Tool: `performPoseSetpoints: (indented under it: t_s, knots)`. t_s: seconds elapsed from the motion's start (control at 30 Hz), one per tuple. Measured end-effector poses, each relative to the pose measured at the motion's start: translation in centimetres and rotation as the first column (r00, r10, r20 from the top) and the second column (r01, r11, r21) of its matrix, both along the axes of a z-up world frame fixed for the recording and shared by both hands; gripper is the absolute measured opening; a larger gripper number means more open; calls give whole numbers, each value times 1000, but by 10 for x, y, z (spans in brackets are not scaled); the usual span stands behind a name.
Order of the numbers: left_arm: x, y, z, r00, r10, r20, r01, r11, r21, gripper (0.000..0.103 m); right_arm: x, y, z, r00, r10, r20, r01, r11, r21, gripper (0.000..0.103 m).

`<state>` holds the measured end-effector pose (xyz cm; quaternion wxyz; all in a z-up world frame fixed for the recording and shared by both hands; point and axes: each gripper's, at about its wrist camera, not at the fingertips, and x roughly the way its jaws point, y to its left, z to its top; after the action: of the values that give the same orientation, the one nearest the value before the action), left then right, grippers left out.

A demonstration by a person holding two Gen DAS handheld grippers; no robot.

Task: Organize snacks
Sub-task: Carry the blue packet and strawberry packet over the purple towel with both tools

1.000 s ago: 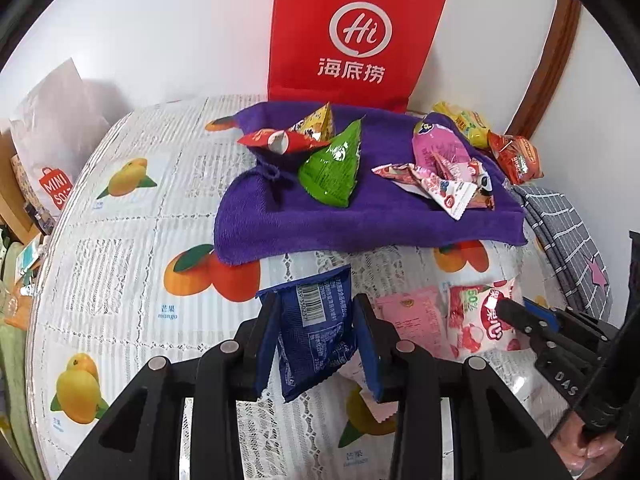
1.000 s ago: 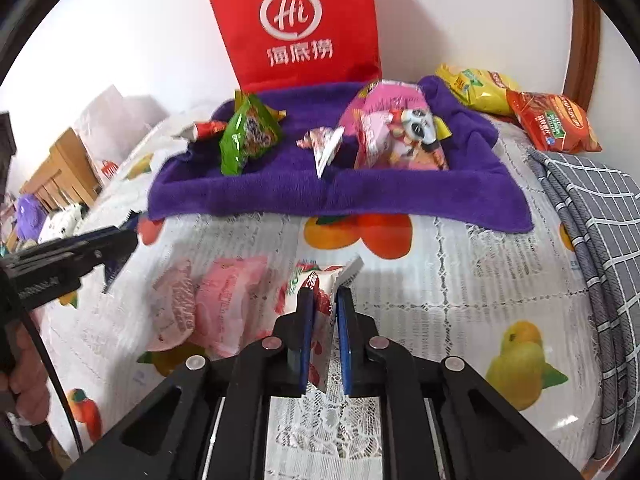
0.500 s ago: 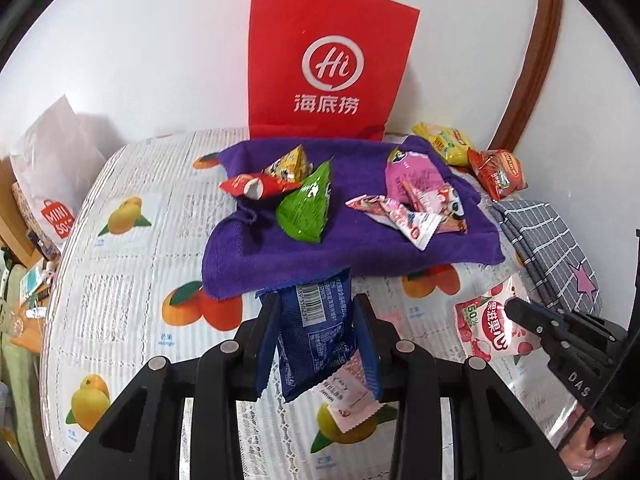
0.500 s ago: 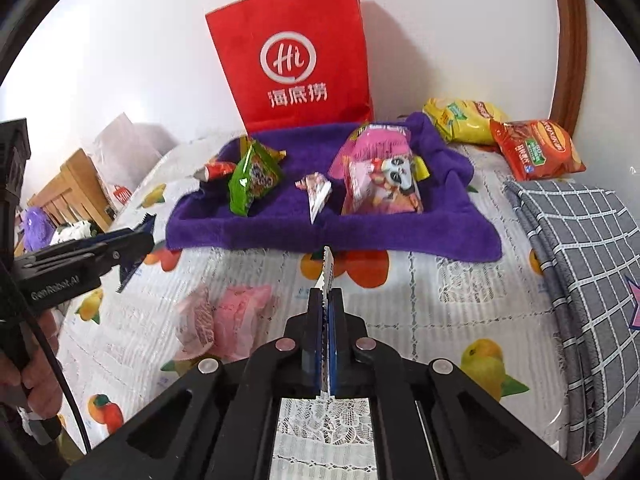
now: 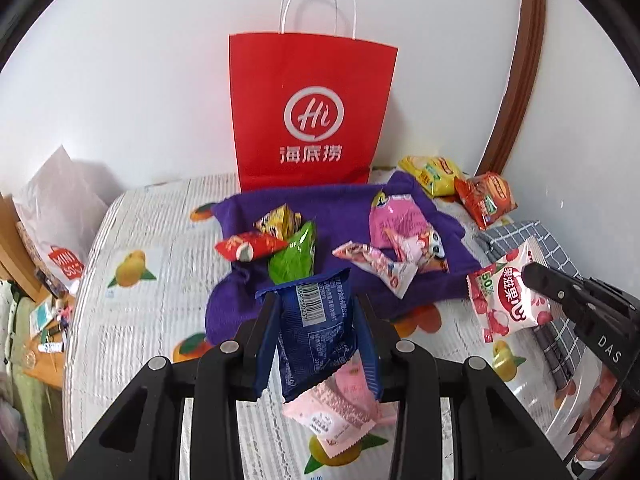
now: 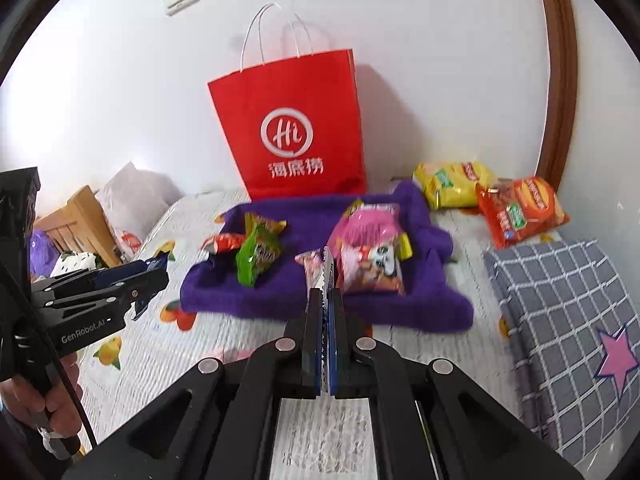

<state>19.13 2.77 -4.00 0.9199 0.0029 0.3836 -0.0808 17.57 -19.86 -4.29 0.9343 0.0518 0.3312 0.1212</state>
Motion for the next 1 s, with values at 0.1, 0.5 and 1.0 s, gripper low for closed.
performPoseSetpoints:
  t_s: [0.1,0.5,1.0]
  knots:
    - [5,-1,6,1000,-2,10,2,1000,4,35,7,-1,7,1000,-12,10,12,1000,-3,3]
    - [30,-1,11,1000,-17,18,17,1000,7,35,35,3,25,999,-31,29,32,999,-6,3]
    - [65,-2,4,999,-27,21,27,1000,3,35,78,5,25,998,-52,30,53,999,-9,3]
